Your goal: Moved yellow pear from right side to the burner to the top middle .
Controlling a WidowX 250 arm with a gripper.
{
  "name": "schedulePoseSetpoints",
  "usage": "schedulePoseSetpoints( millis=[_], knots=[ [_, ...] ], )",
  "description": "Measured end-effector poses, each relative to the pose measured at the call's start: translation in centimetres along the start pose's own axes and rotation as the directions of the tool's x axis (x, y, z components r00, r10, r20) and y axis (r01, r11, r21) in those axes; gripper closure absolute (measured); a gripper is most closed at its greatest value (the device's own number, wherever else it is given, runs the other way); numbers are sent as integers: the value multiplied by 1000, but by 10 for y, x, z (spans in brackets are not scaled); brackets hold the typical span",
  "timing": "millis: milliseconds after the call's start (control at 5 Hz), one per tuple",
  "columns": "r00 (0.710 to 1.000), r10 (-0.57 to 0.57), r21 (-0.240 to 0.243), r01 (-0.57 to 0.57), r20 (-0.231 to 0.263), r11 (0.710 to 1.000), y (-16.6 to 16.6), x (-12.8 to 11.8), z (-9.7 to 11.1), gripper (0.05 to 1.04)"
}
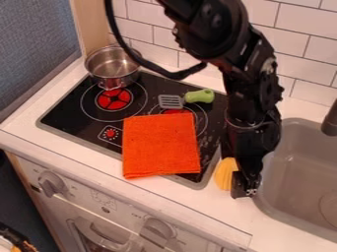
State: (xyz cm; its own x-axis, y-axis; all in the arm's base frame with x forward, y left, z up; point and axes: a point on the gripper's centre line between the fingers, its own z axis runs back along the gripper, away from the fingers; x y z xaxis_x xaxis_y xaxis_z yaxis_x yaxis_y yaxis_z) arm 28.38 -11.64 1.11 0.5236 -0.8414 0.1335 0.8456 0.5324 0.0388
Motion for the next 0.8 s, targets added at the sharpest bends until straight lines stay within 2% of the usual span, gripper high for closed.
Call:
schedulePoseSetpoints(
  millis=[200, 400, 800],
  knots=[
    [1000, 3, 13, -2, -21, 1000, 1, -2, -5, 401],
    [1000, 2, 37, -1, -20, 999, 5, -1, -6, 429],
    [999, -6, 43, 8, -38, 999, 7, 0, -6, 429]
  ],
)
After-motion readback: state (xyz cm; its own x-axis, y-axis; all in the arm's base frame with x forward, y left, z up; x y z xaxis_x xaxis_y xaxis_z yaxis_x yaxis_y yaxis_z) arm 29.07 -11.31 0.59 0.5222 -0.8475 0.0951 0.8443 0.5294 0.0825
